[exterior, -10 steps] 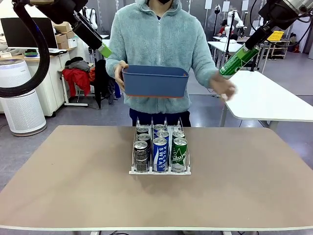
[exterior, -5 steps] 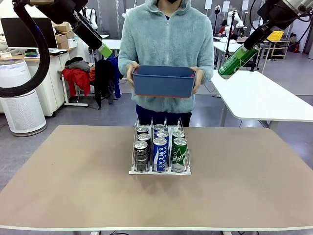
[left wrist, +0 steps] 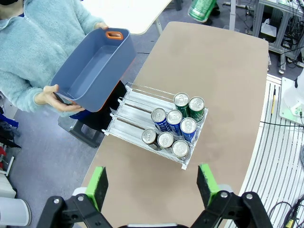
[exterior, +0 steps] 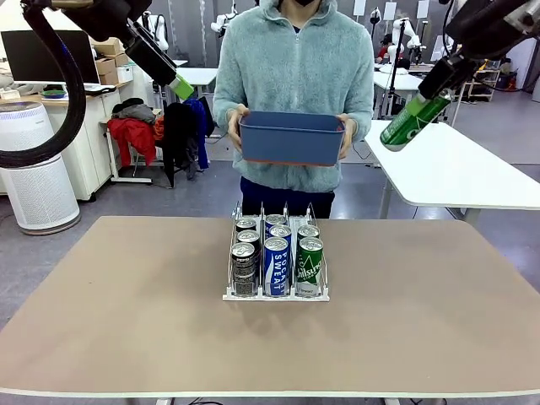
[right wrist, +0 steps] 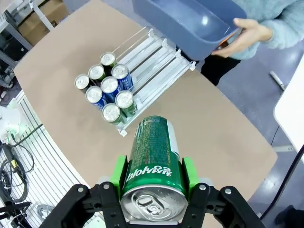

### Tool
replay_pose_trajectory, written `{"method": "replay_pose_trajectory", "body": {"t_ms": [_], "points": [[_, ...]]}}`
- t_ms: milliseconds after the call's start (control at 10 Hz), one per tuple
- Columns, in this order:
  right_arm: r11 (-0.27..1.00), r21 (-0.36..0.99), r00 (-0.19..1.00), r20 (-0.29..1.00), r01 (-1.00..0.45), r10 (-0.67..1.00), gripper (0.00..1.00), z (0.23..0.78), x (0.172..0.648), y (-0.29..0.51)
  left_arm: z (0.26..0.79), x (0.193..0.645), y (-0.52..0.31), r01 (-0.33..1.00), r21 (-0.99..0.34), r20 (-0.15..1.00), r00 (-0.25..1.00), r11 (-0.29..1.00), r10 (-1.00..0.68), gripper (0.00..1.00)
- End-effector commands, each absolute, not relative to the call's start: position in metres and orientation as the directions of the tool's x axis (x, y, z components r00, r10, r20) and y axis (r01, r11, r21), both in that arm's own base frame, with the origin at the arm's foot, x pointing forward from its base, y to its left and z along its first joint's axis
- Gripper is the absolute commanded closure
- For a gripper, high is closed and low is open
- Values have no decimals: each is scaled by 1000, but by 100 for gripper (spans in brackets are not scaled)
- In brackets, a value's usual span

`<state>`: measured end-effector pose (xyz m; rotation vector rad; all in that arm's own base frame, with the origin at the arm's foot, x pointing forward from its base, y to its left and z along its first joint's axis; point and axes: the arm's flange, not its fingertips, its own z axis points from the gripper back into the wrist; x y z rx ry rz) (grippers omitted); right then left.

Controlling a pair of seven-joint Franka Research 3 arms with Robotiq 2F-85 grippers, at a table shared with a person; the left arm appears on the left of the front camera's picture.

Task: Fill the beverage cans into the dispenser.
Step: Place the picked Sprite in the line of the Automatic Can Dispenser with the same cans.

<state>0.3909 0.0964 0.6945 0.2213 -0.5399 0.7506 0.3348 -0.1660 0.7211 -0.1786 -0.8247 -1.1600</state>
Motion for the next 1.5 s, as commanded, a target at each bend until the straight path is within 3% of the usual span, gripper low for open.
{"method": "replay_pose_trajectory", "body": {"t_ms": [0, 300, 400, 500, 1100, 1400], "points": [[735, -10, 615, 540, -678, 574, 42, 672, 373, 105, 719, 335, -165, 865, 275, 654, 152, 420, -741, 0], [711, 74, 629, 537, -699, 563, 42, 636, 368, 110, 719, 335, -165, 865, 275, 654, 152, 420, -741, 0], [655, 157, 621, 535, -739, 573, 42, 621, 365, 107, 719, 335, -165, 865, 275, 654, 152, 420, -741, 0], [699, 43, 622, 497, -714, 605, 42, 643, 370, 106, 719, 335, -165, 865, 275, 654, 152, 420, -741, 0], [688, 51, 616, 495, -724, 612, 42, 639, 370, 106, 719, 335, -165, 865, 275, 654, 152, 420, -741, 0], [724, 6, 623, 515, -690, 589, 42, 611, 337, 151, 719, 335, -165, 865, 275, 654, 152, 420, -741, 0]]}}
